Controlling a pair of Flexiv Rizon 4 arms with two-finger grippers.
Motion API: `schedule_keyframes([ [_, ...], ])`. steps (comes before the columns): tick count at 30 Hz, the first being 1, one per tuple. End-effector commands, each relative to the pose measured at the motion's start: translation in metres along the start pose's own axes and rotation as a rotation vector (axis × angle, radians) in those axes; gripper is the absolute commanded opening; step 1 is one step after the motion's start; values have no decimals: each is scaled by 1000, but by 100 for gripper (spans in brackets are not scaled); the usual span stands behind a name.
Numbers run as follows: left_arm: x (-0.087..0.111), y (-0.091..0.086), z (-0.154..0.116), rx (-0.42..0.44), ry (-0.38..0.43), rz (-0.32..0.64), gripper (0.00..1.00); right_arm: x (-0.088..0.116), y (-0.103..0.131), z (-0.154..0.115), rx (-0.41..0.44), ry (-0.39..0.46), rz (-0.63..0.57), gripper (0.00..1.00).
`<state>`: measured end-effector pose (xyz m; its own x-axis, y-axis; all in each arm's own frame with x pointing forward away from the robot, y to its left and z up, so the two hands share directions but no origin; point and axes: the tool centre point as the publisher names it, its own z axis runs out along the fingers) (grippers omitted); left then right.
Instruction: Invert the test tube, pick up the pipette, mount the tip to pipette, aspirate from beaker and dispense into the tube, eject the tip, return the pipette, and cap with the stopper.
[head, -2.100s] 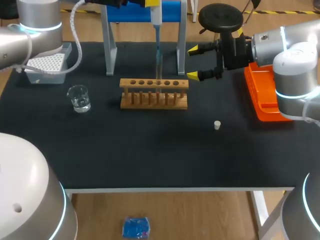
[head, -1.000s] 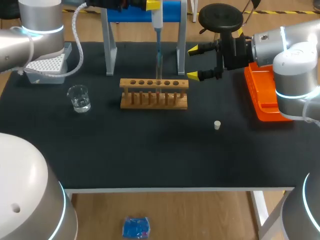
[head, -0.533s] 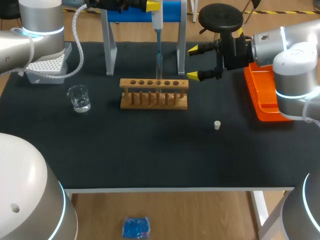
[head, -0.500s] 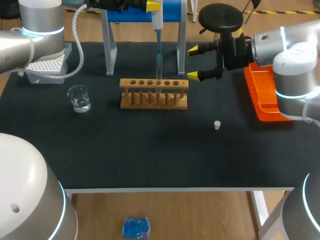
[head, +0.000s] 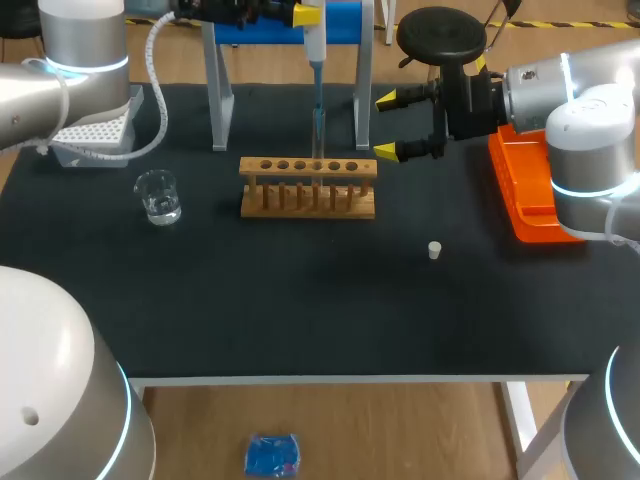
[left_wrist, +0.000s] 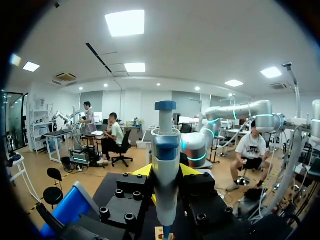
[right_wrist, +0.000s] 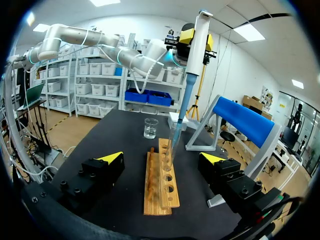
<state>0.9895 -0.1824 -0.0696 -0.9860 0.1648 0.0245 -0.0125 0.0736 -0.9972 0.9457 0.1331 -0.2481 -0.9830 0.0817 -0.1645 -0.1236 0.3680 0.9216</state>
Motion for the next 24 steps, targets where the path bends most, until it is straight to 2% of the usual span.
schedule_keyframes([
  [1, 2, 1, 2, 1, -7, 1, 0, 0, 0, 0, -1, 1, 0, 100],
  [24, 2, 8, 2, 4, -16, -3, 0, 0, 0, 0, -1, 1, 0, 100],
])
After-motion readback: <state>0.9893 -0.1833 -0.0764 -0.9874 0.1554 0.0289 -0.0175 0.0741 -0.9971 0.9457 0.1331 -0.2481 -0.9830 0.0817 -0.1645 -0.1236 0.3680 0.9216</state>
